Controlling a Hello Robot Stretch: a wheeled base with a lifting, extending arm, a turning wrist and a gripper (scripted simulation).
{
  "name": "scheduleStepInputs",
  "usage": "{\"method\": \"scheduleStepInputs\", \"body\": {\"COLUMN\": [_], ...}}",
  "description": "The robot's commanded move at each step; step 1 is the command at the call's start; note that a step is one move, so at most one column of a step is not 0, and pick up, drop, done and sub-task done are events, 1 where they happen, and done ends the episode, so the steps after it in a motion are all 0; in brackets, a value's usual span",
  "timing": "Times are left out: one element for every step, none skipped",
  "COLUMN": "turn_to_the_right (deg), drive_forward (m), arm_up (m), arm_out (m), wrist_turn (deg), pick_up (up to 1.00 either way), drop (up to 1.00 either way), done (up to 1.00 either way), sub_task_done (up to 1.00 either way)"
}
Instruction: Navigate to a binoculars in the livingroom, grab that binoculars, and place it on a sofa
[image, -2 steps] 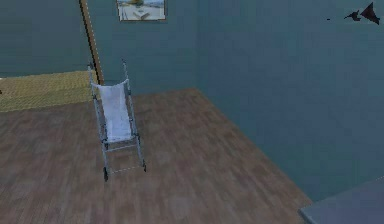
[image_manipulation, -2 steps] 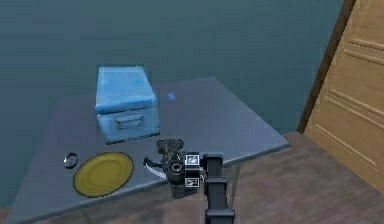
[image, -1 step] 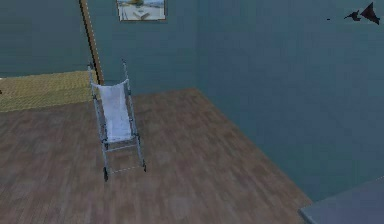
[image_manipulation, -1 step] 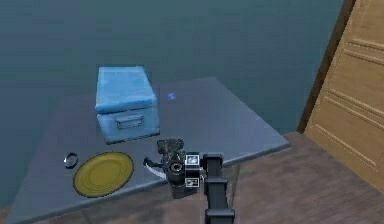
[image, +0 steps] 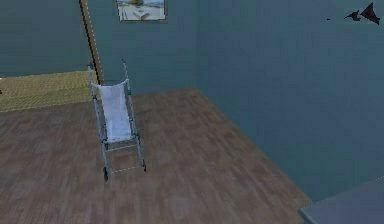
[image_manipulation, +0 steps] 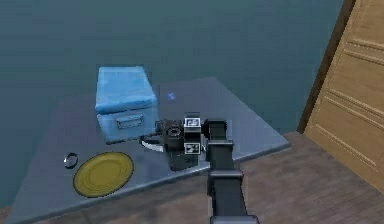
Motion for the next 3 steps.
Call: {"method": "scheduleStepInputs", "body": {"turn_to_the_right": [0.0, 0.0, 0.0], "drive_forward": [0.0, 0.0, 0.0], "arm_up": [0.1, 0.0, 0.0], "arm_out": [0.0, 0.0, 0.0], "wrist_turn": [0.0, -45.0, -45.0], "pick_up": [0.0, 0.0, 0.0], "drop": [0.0, 0.0, 0.0], "done": [0.0, 0.0, 0.0], "sub_task_done": [0.0, 0.0, 0.0]}}
